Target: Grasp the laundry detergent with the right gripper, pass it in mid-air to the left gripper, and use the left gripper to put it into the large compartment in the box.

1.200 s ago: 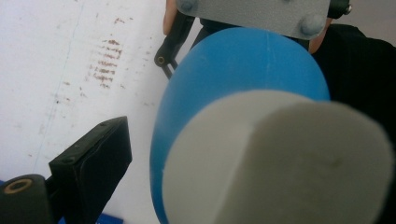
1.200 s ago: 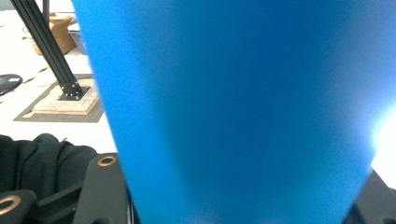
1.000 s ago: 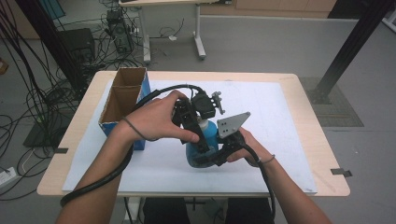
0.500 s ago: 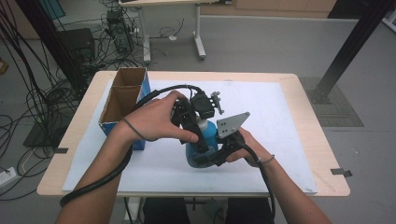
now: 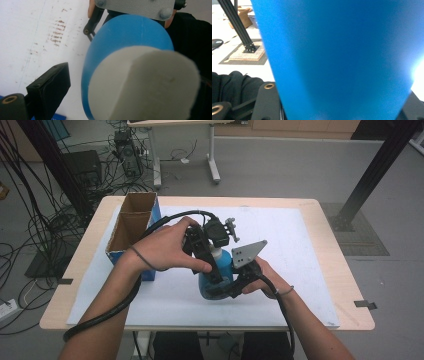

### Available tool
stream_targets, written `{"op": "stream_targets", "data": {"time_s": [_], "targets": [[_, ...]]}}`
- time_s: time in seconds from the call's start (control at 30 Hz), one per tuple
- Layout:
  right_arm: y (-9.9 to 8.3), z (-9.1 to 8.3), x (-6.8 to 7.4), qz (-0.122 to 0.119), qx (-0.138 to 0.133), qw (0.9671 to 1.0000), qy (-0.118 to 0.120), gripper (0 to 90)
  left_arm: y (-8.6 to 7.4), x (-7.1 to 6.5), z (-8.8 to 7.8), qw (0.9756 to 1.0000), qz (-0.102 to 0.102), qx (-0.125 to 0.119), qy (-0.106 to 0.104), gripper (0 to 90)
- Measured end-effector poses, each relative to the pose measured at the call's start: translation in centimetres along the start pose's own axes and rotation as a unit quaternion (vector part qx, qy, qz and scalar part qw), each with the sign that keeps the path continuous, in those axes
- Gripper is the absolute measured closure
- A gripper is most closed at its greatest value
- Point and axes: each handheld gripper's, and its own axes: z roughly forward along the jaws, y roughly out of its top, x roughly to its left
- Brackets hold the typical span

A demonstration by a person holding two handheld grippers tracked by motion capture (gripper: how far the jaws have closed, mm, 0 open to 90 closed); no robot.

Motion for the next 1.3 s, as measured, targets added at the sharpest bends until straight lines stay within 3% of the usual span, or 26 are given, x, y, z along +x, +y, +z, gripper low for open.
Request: {"op": "stream_targets", "data": {"time_s": [1.3], "targets": [[0.09,0.16,0.02,-0.003,0.001,1.0,-0.001,41.4,-0.05,-0.02,-0.01,1.0,0.0,0.003,0.0,7.0]]}}
